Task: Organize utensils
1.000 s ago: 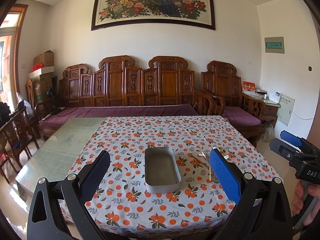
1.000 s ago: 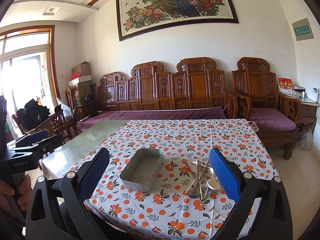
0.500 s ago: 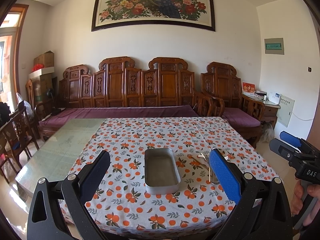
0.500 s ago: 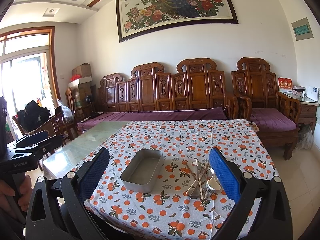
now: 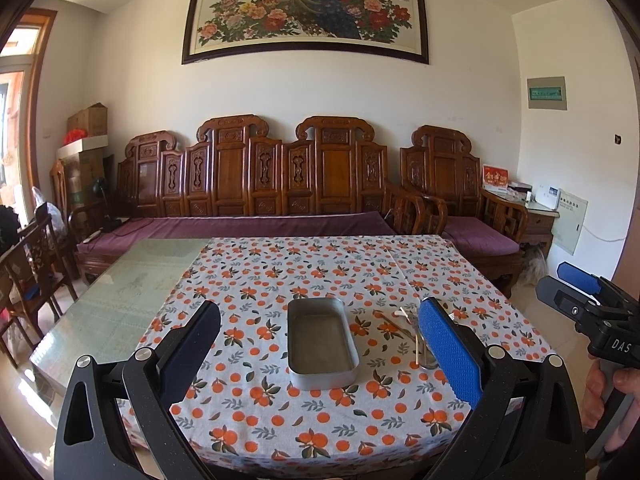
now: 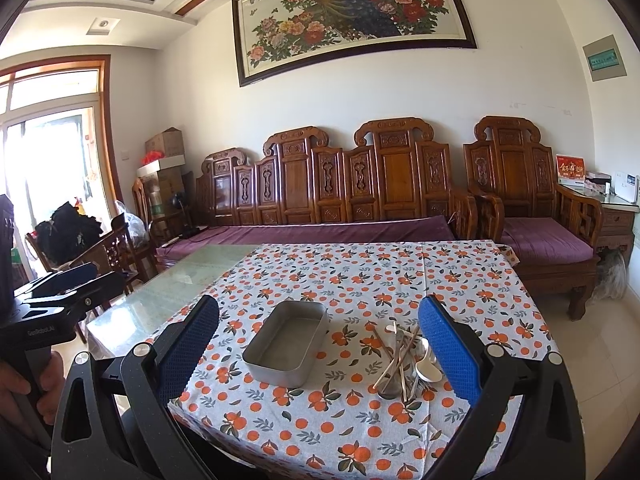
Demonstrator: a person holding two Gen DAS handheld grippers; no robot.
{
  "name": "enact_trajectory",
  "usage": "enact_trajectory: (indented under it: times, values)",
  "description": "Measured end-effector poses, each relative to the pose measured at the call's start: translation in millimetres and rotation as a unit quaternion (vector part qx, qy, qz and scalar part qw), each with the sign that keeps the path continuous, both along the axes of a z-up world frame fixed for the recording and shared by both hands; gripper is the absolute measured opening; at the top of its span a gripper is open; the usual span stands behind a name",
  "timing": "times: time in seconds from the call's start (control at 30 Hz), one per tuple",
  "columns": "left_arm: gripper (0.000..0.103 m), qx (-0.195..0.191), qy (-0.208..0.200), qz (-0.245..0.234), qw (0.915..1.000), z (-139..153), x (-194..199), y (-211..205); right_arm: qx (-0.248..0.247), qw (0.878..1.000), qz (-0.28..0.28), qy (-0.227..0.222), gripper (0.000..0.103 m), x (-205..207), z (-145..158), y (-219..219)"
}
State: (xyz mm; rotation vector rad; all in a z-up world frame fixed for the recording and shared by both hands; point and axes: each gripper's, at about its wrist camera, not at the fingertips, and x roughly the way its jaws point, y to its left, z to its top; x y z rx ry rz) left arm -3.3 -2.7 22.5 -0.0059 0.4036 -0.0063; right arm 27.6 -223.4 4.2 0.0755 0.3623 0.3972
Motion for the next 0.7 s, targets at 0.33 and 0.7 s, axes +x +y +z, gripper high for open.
enact_trajectory:
  times: [0.33, 0.7]
  values:
    - [0.096, 0.0, 0.005, -0.003, 1.0, -3, 3, -5, 0.001, 1.0, 0.002, 0.004, 0.1, -1, -1, -5]
    - [0.096, 0.0, 0.057, -0.014, 0.9983, -43, 33, -3, 0.001, 0.999, -0.003, 0.037, 0.1, 25, -31, -21]
